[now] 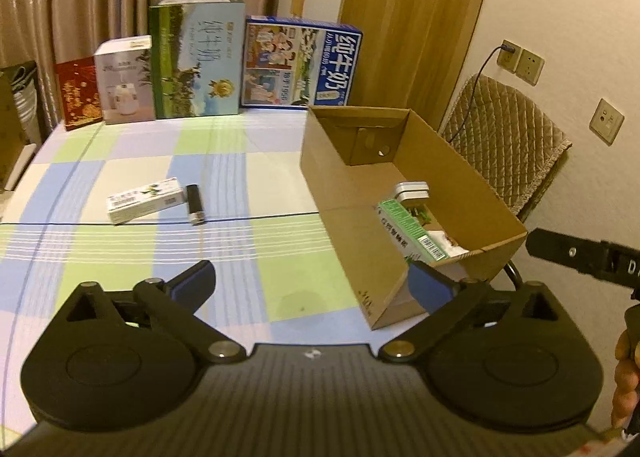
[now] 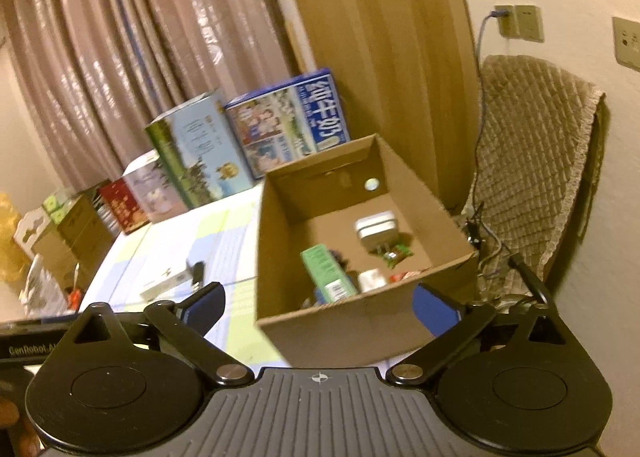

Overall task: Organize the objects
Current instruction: 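Withdraw both open tools from the box back over the table, then grasp the white ointment box with the left tool while the right tool grasps the black lighter, then lift both held items and carry them over the cardboard box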

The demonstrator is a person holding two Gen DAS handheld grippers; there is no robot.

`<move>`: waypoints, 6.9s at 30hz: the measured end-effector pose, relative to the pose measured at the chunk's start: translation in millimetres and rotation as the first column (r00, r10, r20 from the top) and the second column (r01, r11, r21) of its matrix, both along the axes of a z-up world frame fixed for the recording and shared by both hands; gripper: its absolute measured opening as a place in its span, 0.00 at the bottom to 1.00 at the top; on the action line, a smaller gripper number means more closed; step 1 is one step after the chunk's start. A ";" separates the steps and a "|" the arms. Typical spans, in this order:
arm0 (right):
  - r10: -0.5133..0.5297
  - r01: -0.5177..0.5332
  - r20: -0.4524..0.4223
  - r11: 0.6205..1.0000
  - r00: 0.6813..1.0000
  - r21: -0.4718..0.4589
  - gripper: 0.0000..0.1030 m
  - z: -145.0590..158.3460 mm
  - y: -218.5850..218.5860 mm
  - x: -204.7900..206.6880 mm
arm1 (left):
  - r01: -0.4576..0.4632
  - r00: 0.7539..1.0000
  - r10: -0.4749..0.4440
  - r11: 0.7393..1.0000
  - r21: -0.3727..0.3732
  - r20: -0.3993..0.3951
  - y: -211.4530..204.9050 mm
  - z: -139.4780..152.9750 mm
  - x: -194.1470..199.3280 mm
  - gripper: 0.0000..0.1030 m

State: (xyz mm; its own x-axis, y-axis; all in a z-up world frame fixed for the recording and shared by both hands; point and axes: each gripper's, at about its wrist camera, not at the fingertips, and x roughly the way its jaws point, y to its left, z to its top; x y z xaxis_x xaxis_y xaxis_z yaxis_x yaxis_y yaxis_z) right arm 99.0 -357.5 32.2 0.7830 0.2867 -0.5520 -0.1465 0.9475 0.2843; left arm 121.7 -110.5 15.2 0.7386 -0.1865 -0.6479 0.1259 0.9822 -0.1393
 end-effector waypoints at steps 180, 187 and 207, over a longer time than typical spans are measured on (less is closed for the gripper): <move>0.214 -0.212 -0.011 0.958 0.977 -0.193 0.18 -68.5 187.1 51.2 | -0.037 0.998 0.041 0.997 0.065 -0.055 91.8 -60.3 39.5 0.32; 0.216 -0.211 0.006 0.960 0.976 -0.184 0.18 -46.8 165.0 18.7 | -0.064 0.997 0.065 0.997 0.041 -0.035 77.0 -38.5 6.9 0.32; 0.048 -0.036 0.062 0.982 0.997 -0.184 0.18 -6.9 53.7 -28.6 | 0.070 0.998 -0.070 0.998 0.002 -0.005 -17.7 -6.2 -38.6 0.32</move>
State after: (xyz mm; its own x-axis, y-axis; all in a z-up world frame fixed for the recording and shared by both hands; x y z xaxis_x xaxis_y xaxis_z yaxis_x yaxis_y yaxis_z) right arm 70.4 -303.8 25.3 0.8087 0.2191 -0.5460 -0.1994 0.9752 0.0960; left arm 83.1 -128.2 9.0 0.7208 -0.2361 -0.6517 0.1939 0.9713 -0.1375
